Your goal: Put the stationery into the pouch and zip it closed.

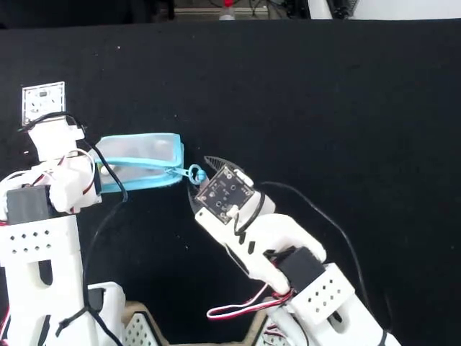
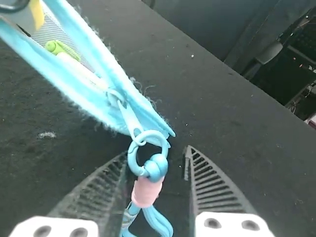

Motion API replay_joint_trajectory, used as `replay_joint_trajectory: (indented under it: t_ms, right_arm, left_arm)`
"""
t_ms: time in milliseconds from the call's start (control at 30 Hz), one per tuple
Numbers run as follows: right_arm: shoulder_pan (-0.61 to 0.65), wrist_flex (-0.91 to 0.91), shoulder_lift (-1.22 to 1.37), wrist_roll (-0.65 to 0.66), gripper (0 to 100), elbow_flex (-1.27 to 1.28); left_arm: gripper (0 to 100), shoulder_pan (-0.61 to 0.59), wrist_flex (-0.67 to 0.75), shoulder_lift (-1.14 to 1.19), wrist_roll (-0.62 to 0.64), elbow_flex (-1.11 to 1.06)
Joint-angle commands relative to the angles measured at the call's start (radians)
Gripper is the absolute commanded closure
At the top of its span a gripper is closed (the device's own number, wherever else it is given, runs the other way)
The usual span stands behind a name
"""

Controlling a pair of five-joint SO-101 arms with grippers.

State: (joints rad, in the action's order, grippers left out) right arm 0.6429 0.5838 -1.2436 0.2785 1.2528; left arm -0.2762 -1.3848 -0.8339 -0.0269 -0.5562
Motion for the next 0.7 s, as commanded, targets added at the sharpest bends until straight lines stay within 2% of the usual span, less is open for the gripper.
replay_joint_trajectory:
  t_ms: [0,100,500,667]
  right_arm:
    - [0.014,0.000,-0.022,0.032,89.3,-0.073]
    - [0.035,0.000,-0.022,0.120,98.6,-0.074]
    - [0.041,0.000,-0.010,0.141,98.8,-0.231]
    - [0.037,0.018,0.022,0.147,98.8,-0.309]
  left_arm:
    - [97,-0.008,0.008,-0.005,0.006,0.001]
    - [97,-0.008,0.008,-0.005,0.006,0.001]
    - [97,-0.010,0.009,-0.006,0.006,0.016]
    - [97,-0.010,0.002,-0.015,0.006,0.099]
